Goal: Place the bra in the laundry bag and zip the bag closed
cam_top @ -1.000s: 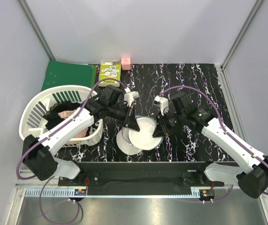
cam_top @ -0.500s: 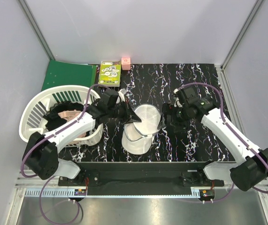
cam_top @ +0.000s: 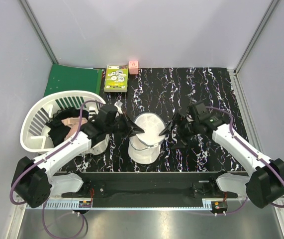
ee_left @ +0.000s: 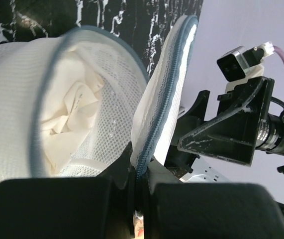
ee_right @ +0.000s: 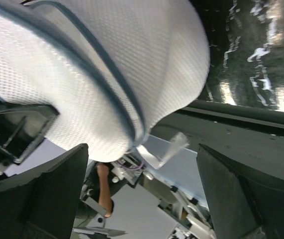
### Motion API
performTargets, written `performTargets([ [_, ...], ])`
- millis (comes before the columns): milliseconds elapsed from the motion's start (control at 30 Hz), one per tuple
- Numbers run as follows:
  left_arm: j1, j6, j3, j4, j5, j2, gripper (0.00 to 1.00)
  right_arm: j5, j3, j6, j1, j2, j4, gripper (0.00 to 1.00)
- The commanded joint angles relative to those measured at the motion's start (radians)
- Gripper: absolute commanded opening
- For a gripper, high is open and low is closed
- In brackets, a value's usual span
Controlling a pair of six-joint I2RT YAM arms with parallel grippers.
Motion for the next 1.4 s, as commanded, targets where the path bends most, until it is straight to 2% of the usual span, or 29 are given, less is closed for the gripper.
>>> performTargets([
  [0, -0.015, -0.054, -0.033, 0.015, -0.048, -0.051, 0.00, -0.068, -0.015, 0.177, 0.056, 0.006, 0.210, 0.96],
  [267, -0.019, -0.063, -0.053, -0.026, -0.107, -0.101, 0.00, -0.049, -0.052, 0.295, 0.141, 0.046, 0.299, 0.78],
  [533, -0.021, -0.075, -0.088, -0.026, -0.127, -0.131, 0.00, -0.022, -0.159, 0.413, 0.164, 0.003, 0.328, 0.76],
  [633, -0.021, -0.069, -0.082, -0.021, -0.115, -0.124, 0.00, 0.018, -0.187, 0.439, 0.181, 0.035, 0.405, 0.69],
  [733, -0.021, -0.045, -0.064, -0.031, -0.117, -0.121, 0.00, 0.050, -0.184, 0.442, 0.187, 0.066, 0.433, 0.45],
  [767, -0.021, -0.021, -0.048, -0.055, -0.120, -0.121, 0.04, 0.056, -0.187, 0.447, 0.187, 0.064, 0.437, 0.35],
  [800, -0.021, -0.005, -0.037, -0.076, -0.129, -0.121, 0.18, 0.072, -0.187, 0.450, 0.187, 0.060, 0.437, 0.16],
  [867, -0.022, 0.065, 0.001, -0.148, -0.138, -0.127, 0.35, 0.087, -0.188, 0.470, 0.187, 0.038, 0.437, 0.09],
  [900, -0.024, 0.093, 0.016, -0.176, -0.158, -0.133, 0.51, 0.107, -0.190, 0.476, 0.185, 0.030, 0.436, 0.07],
  [967, -0.041, 0.185, 0.091, -0.309, -0.207, -0.145, 0.59, 0.121, -0.191, 0.493, 0.181, 0.006, 0.433, 0.00],
  [1000, -0.050, 0.219, 0.120, -0.360, -0.280, -0.157, 0.82, 0.127, -0.191, 0.499, 0.178, 0.001, 0.428, 0.00],
  [1033, -0.062, 0.246, 0.151, -0.468, -0.323, -0.163, 0.84, 0.130, -0.187, 0.503, 0.170, -0.006, 0.422, 0.00],
  [1100, -0.122, 0.299, 0.225, -0.549, -0.450, -0.192, 0.82, 0.141, -0.174, 0.493, 0.147, -0.010, 0.404, 0.00],
  [1133, -0.149, 0.303, 0.239, -0.590, -0.477, -0.200, 0.78, 0.147, -0.156, 0.487, 0.136, -0.006, 0.379, 0.00],
  [1200, -0.241, 0.290, 0.259, -0.613, -0.529, -0.208, 0.66, 0.152, -0.141, 0.482, 0.110, 0.000, 0.362, 0.00],
  [1233, -0.272, 0.279, 0.256, -0.618, -0.535, -0.203, 0.53, 0.153, -0.125, 0.477, 0.104, 0.001, 0.355, 0.00],
  [1367, -0.416, 0.228, 0.291, -0.612, -0.563, -0.125, 0.32, 0.171, -0.075, 0.459, 0.089, 0.013, 0.315, 0.00],
])
